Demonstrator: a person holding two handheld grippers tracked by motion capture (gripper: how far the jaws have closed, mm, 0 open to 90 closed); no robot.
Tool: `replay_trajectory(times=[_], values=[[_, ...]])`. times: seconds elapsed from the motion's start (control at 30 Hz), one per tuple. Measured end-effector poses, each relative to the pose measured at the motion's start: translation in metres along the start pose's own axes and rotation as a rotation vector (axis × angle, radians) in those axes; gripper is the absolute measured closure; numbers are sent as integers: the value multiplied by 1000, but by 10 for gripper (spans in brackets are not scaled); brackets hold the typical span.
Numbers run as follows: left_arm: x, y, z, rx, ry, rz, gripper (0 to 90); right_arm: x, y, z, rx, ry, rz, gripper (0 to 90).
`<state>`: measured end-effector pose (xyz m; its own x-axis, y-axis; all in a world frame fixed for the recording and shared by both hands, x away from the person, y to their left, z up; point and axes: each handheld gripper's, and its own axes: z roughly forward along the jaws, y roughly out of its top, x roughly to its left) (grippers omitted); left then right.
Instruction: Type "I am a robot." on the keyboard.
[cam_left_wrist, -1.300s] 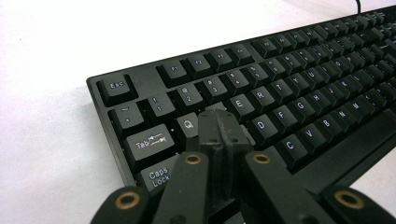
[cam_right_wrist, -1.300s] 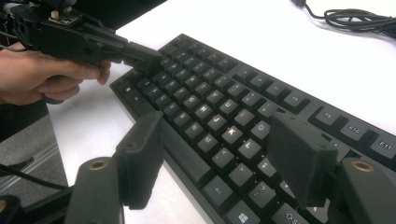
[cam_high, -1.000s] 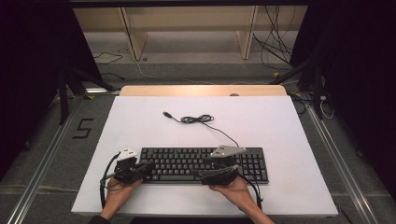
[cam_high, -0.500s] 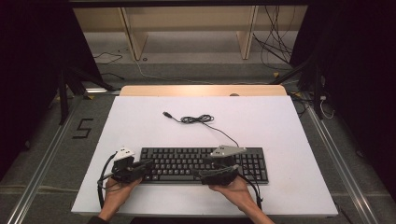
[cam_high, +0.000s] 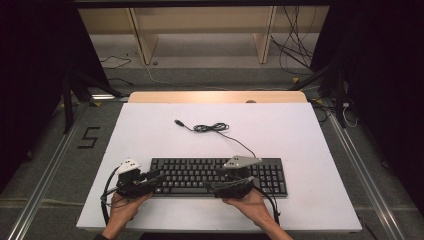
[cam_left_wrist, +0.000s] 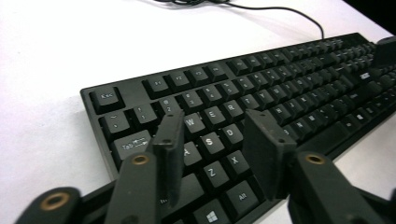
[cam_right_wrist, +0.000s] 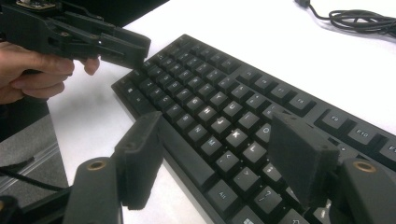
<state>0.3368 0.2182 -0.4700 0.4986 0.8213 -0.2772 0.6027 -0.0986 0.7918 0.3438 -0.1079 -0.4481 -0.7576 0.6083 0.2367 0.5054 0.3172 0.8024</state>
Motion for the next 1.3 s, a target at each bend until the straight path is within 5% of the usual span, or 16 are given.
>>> replay_trajectory(times=[0.23, 0.5, 1.3], values=[[-2, 0, -4, -17, -12, 3, 443, 3, 0, 3, 7, 13, 0, 366], [-5, 0, -8, -35, -23, 2, 397, 6, 0, 9, 18, 28, -17, 406], [-10, 0, -15, -82, -38, 12, 306, 19, -4, 31, 94, 54, -70, 810]])
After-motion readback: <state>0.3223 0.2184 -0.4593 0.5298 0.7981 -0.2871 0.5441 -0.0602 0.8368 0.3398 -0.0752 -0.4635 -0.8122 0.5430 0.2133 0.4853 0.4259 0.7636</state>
